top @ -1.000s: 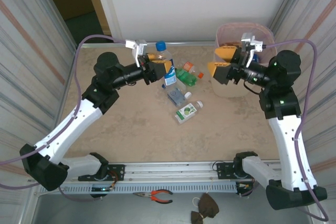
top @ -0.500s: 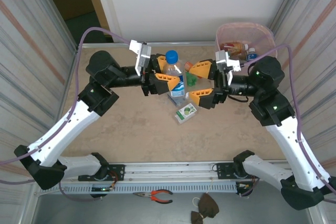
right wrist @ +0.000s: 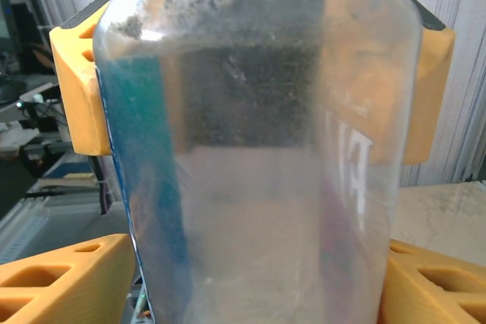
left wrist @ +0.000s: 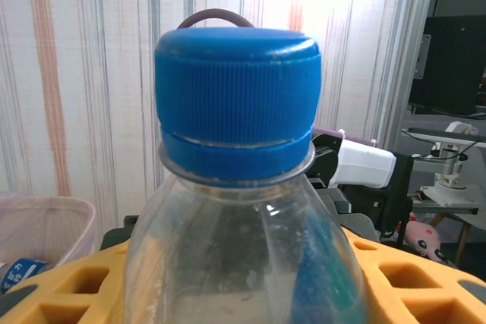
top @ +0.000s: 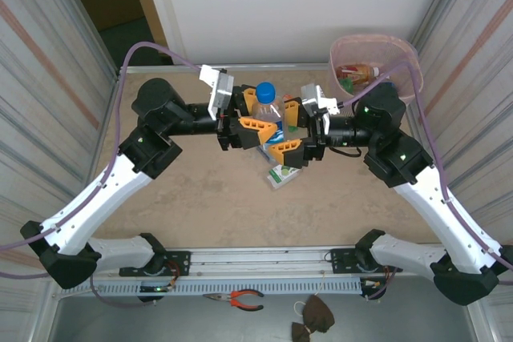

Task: Put the plastic bottles in the bin

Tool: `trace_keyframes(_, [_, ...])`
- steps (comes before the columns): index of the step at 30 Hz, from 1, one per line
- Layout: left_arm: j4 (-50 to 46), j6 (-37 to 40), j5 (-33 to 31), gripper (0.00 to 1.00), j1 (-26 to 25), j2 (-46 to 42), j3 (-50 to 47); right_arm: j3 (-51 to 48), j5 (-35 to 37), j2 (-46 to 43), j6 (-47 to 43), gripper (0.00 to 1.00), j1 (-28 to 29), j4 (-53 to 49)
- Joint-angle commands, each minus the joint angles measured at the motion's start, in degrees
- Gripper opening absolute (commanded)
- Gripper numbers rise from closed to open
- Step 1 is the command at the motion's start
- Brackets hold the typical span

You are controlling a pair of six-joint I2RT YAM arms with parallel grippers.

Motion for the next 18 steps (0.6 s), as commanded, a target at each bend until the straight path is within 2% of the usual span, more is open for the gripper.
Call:
trace_keyframes(1, [0.1, 1.6, -1.2, 0.48, -0.5, -1.2, 1.2, 1.9, 1.7, 0.1, -1.2, 0.71, 0.6, -0.5])
trace_keyframes(9, [0.3, 1.9, -1.3, 0.49, -0.4, -1.2, 1.4, 2.2, 2.0, 0.3, -1.5, 0.59, 0.6, -0.8])
trace_keyframes(16, [0.3, 2.0, -1.6, 0.55, -0.4, -1.1, 1.3, 2.4, 2.7, -0.1, -1.5, 0.49, 0.6, -0.9])
trace_keyframes(18, [0.3, 2.0, -1.8, 0.6, -0.4, -1.2, 1.3, 2.4, 3.2, -0.2, -1.4, 0.48, 0.6, -0.8])
